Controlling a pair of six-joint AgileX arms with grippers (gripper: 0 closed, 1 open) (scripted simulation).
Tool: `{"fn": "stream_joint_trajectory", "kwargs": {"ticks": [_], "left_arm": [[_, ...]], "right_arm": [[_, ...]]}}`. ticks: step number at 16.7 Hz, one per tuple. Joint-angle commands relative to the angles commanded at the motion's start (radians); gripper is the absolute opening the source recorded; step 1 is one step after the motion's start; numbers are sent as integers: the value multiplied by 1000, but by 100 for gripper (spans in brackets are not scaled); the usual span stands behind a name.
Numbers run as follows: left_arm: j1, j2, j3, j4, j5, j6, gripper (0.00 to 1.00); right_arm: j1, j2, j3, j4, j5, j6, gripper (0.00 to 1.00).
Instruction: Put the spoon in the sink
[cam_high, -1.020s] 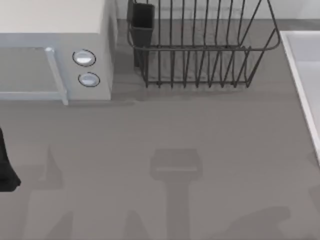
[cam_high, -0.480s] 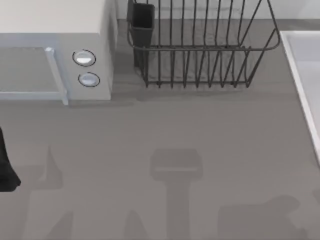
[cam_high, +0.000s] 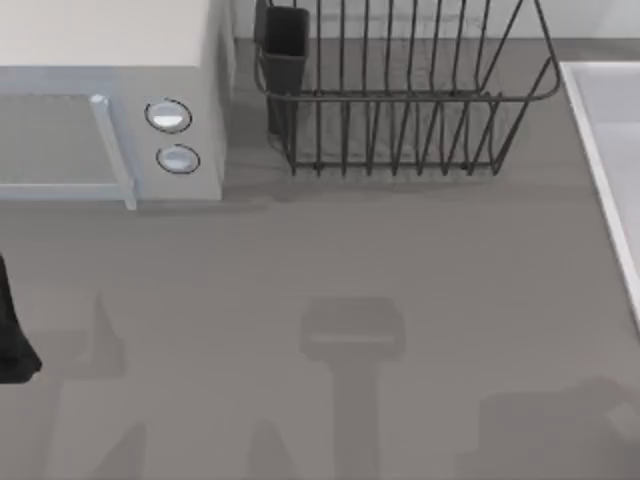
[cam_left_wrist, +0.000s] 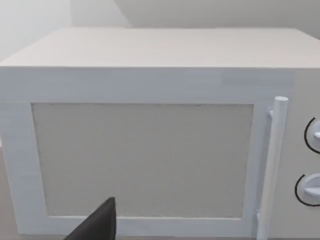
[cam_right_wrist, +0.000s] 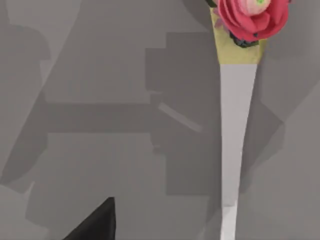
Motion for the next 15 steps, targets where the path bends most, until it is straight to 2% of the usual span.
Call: {"fn": "stream_joint_trajectory", "kwargs": {"ticks": [6, 12, 15], "left_arm": [[0, 0, 0, 0, 0, 0, 100], [0, 0, 0, 0, 0, 0, 100], [0, 0, 0, 0, 0, 0, 100]], "right_arm": [[2, 141, -159, 303, 0, 4, 100], [2, 157, -176, 333, 0, 4, 100], [2, 157, -176, 333, 0, 4, 77]]}}
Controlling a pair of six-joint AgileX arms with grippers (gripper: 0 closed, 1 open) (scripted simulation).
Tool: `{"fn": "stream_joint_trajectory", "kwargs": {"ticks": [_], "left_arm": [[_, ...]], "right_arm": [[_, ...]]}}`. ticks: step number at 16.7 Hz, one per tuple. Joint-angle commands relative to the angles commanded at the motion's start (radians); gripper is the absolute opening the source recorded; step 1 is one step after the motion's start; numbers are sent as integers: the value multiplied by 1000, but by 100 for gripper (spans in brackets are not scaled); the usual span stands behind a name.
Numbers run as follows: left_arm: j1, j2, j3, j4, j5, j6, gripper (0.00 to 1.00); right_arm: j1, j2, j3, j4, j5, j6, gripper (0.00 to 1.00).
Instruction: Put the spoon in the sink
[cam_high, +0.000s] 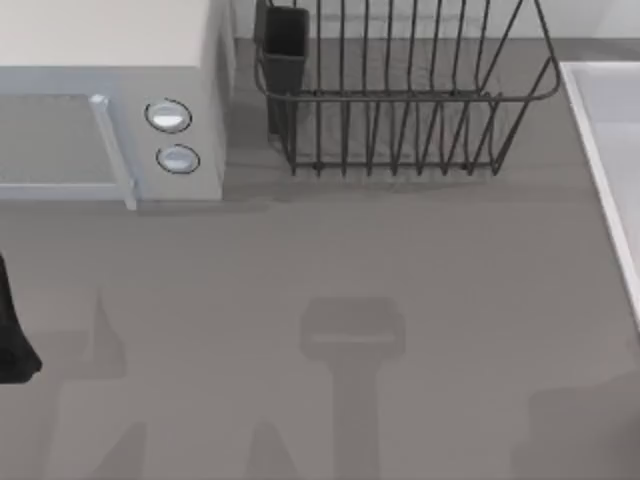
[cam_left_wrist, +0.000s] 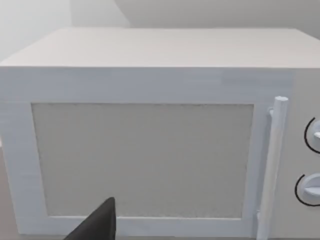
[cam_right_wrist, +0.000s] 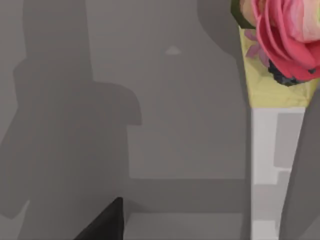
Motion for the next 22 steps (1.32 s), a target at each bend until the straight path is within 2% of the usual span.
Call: {"fn": "stream_joint_trajectory", "kwargs": {"ticks": [10, 18, 19, 22], "left_arm": [[0, 0, 0, 0, 0, 0, 100], [0, 0, 0, 0, 0, 0, 100], [0, 0, 0, 0, 0, 0, 100], [0, 0, 0, 0, 0, 0, 100]], "right_arm": [[0, 0, 0, 0, 0, 0, 2], [0, 0, 0, 0, 0, 0, 0], [-4, -72, 48, -99, -14, 0, 0], [-5, -83, 81, -139, -14, -3, 0]]}}
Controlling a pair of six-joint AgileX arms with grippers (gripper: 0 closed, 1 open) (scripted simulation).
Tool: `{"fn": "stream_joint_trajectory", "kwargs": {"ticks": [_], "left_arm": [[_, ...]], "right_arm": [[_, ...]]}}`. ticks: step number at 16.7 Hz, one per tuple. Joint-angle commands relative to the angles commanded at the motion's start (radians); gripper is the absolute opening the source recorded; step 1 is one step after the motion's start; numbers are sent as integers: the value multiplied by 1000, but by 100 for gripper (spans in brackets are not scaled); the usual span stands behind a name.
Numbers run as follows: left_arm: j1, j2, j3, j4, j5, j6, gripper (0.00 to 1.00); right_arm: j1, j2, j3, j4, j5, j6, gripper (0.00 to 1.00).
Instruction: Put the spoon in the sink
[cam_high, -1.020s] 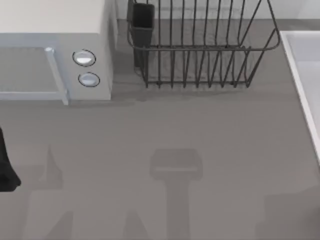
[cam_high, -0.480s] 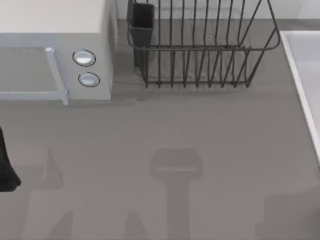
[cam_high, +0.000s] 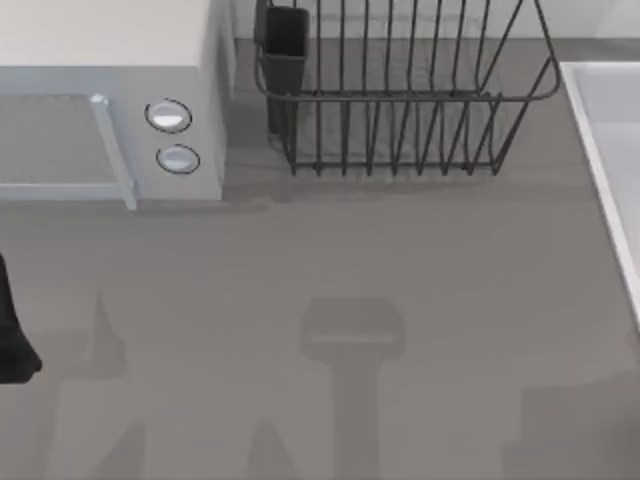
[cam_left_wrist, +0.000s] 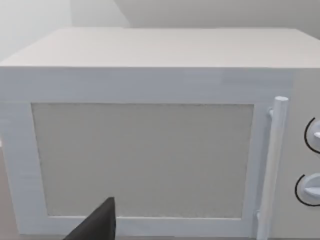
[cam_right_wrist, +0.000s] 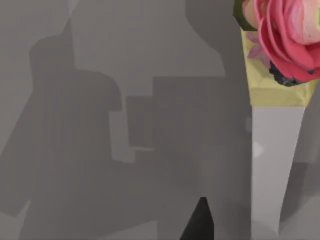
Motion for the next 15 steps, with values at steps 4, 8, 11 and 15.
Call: {"fn": "stream_joint_trajectory", "kwargs": {"ticks": [4, 8, 11, 15], "left_arm": [[0, 0, 0, 0, 0, 0, 100], [0, 0, 0, 0, 0, 0, 100], [0, 0, 0, 0, 0, 0, 100], [0, 0, 0, 0, 0, 0, 100]], "right_arm": [[-1, -60, 115, -199, -1, -7, 0], [-4, -136, 235, -396, 0, -7, 0], [-4, -163, 268, -436, 1, -5, 0], [-2, -159, 265, -433, 0, -3, 0]]}}
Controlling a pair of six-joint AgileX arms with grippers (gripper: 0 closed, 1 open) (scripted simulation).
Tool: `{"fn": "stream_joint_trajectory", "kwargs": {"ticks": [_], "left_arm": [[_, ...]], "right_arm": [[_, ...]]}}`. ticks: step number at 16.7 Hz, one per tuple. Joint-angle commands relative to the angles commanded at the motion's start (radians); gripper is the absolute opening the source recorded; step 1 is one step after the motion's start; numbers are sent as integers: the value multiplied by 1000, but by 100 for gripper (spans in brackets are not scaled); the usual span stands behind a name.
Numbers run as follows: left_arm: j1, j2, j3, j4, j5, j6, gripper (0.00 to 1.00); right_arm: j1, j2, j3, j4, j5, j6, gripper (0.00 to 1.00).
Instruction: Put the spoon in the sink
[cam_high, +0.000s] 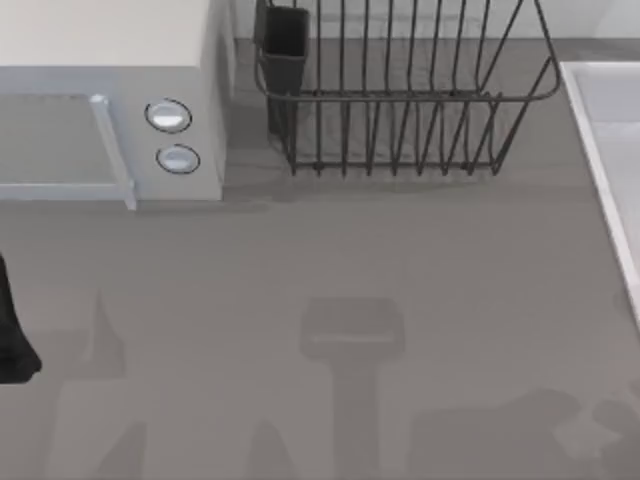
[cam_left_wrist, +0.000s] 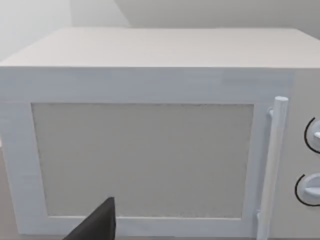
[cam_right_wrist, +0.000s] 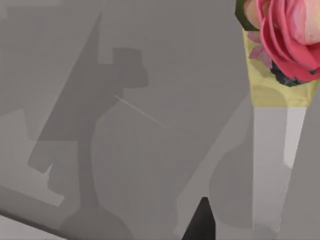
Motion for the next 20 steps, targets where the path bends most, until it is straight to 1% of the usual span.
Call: {"fn": "stream_joint_trajectory", "kwargs": {"ticks": [2, 4, 6, 8, 11, 17, 20], "left_arm": [[0, 0, 0, 0, 0, 0, 100], [0, 0, 0, 0, 0, 0, 100], [0, 0, 0, 0, 0, 0, 100], [0, 0, 0, 0, 0, 0, 100], [0, 0, 0, 0, 0, 0, 100], [0, 0, 0, 0, 0, 0, 100], [0, 0, 0, 0, 0, 0, 100]], "right_arm": [[-1, 27, 31, -12, 0, -1, 0], [-2, 93, 105, -40, 1, -3, 0], [-3, 198, 221, -83, 1, -7, 0], [-2, 330, 379, -136, 2, -10, 0], [-1, 561, 690, -232, 4, -13, 0], [2, 1054, 1392, -427, 10, -4, 0], [4, 1248, 1689, -494, 13, 7, 0]]}}
